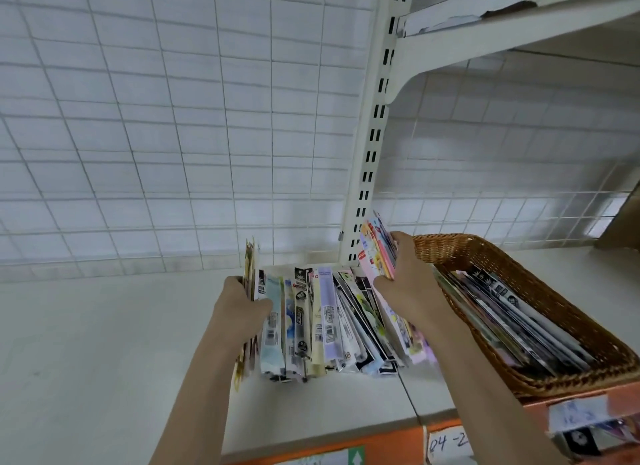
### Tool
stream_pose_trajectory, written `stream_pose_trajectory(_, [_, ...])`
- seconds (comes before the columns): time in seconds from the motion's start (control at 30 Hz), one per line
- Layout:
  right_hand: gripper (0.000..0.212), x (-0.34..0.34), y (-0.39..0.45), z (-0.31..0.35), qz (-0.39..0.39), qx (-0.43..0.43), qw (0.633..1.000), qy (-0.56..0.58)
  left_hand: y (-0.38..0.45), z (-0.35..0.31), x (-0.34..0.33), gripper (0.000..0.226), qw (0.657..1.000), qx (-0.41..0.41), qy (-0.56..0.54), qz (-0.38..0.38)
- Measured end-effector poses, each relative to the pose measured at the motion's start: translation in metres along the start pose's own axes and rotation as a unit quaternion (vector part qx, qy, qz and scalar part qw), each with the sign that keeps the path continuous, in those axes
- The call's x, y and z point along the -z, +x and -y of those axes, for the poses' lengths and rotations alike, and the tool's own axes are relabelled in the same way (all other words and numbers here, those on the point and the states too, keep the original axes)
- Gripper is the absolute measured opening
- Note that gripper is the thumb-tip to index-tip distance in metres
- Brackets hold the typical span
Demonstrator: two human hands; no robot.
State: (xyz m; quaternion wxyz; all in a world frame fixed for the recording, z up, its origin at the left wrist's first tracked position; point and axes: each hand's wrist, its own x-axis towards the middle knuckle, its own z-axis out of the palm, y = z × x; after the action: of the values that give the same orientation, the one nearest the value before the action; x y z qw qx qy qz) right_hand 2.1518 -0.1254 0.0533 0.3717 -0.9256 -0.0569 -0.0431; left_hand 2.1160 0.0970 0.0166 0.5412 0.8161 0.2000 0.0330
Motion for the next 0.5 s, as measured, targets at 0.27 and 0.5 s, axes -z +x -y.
stream_pose_trajectory(0.27, [0.069,0.036,0.011,0.001,0.0,0.027,0.999,0.04,-0.02,-0.04,-0.007,0.033,0.996,-0.058,0.014,-0.066])
stream_pose_trajectory(0.5, [0.063,0.099,0.021,-0.017,-0.044,0.026,0.995,0.084,-0.056,-0.097,-0.032,0.046,0.983,-0.154,0.003,-0.097])
